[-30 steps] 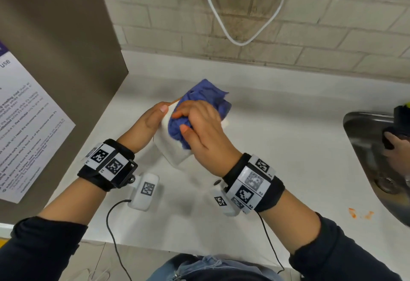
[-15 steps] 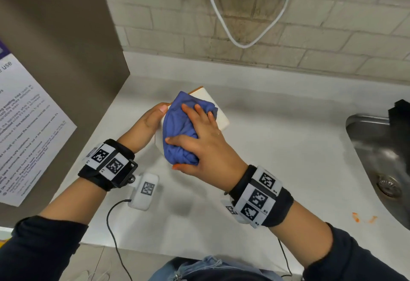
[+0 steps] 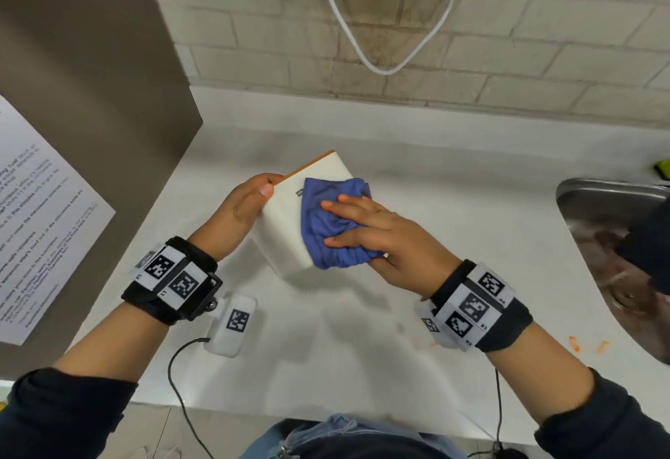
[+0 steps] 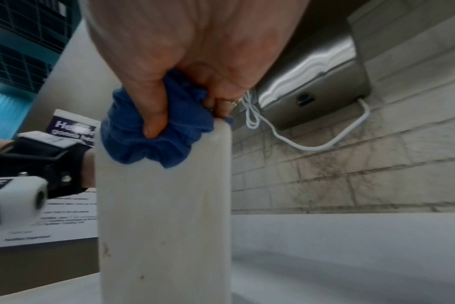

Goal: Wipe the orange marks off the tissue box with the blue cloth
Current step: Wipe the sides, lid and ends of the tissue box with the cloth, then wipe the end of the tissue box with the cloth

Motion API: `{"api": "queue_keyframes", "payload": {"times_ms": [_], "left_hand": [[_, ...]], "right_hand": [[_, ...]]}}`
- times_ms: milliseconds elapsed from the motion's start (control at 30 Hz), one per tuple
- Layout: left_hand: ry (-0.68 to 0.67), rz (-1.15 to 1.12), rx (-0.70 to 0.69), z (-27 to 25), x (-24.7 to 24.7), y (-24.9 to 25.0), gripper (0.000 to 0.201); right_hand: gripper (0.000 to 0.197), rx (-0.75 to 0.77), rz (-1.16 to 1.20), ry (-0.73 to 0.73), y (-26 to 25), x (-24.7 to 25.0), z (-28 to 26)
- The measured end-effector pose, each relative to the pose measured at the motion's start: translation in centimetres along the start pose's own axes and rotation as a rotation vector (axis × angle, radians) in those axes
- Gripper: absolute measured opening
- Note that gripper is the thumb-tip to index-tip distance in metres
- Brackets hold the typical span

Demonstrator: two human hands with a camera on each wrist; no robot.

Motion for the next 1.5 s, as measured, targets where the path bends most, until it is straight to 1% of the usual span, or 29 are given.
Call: {"api": "queue_keyframes", "payload": {"times_ms": [67,167,300,367,467,567,633,733,800,833,900,933,966,1033,1100,1166,1233,1366,1400,1466,1500], "left_hand": [[0.001,0.024,-0.004,-0.1,-0.2,0.0,0.039],[0.003,0.041,-0.002,-0.2,-0.3,0.0,0.039],[0.001,0.067,-0.003,-0.5,-0.7,-0.2,0.043],[-0.009,0.066,-0.003,-0.6,-1.1,-0.1,0.043],[-0.033,0.073,-0.002,-0.9,-1.6,0.1,0.044],[-0.067,0.090,0.029,-1.1,-2.1,0.4,0.057],[-0.104,0.118,0.071,-1.2,-2.6,0.7,0.056],[-0.113,0.187,0.090,-0.9,-3.1,1.4,0.049],[-0.125,0.258,0.073,-0.6,-3.4,1.4,0.046],[-0.146,0.303,0.062,-0.5,-3.6,1.3,0.045],[-0.212,0.391,0.033,-0.8,-3.9,0.8,0.044],[-0.241,0.426,0.027,-1.0,-3.9,0.7,0.045],[-0.266,0.453,0.036,-1.2,-3.7,0.5,0.049],[-0.324,0.479,0.086,-1.8,-3.2,-0.1,0.057],[-0.403,0.503,0.121,-2.7,-2.6,-1.1,0.060],[-0.485,0.534,0.147,-3.9,-2.0,-2.8,0.059],[-0.526,0.605,0.164,-5.2,-1.0,-4.8,0.056],[-0.470,0.761,0.128,-7.1,0.6,-6.3,0.059],[-0.426,0.766,0.122,-7.4,0.7,-6.3,0.057],[-0.283,0.735,0.126,-7.9,0.4,-5.8,0.052],[-0.199,0.729,0.136,-8.1,0.1,-5.6,0.056]], "right_hand": [[0.043,-0.104,0.074,0.057,1.7,0.5,-1.1],[0.049,-0.267,0.264,0.130,3.7,0.3,-2.5],[0.040,-0.419,0.452,0.365,4.3,-0.5,-3.9],[0.041,-0.504,0.513,0.442,4.6,-1.0,-4.9],[0.037,-0.551,0.559,0.503,4.7,-1.0,-5.8],[0.034,-0.582,0.548,0.554,4.7,-0.9,-6.2],[0.033,-0.612,0.547,0.571,4.6,-1.1,-6.6],[0.034,-0.675,0.565,0.552,5.0,-1.7,-7.2],[0.036,-0.747,0.610,0.471,5.6,-2.2,-7.6],[0.036,-0.763,0.583,0.405,5.9,-2.5,-7.9],[0.039,-0.771,0.379,0.271,6.4,-2.6,-8.6],[0.043,-0.784,0.267,0.229,6.9,-2.6,-9.0],[0.047,-0.786,0.207,0.211,7.3,-2.3,-9.3],[0.048,-0.795,0.187,0.228,8.0,-1.6,-9.5],[0.040,-0.812,0.188,0.222,8.3,-1.2,-9.3],[0.040,-0.774,0.215,0.273,8.0,-0.7,-9.0],[0.038,-0.760,0.253,0.291,7.6,-1.2,-8.9],[0.039,-0.799,0.356,0.275,6.9,-3.6,-8.5],[0.034,-0.813,0.383,0.278,6.6,-4.0,-8.4],[0.021,-0.864,0.478,0.288,5.9,-4.8,-8.4],[0.021,-0.915,0.547,0.283,5.8,-5.5,-8.5]]}}
Point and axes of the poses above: each hand's wrist, its own z-axis towards the middle knuckle, its own x-axis out of the back of the hand, y = z × x, the point moved 8 cm from there along z, towards the middle knuckle, and after that the axes turned 15 degrees about -z, right-handed, at the moved point
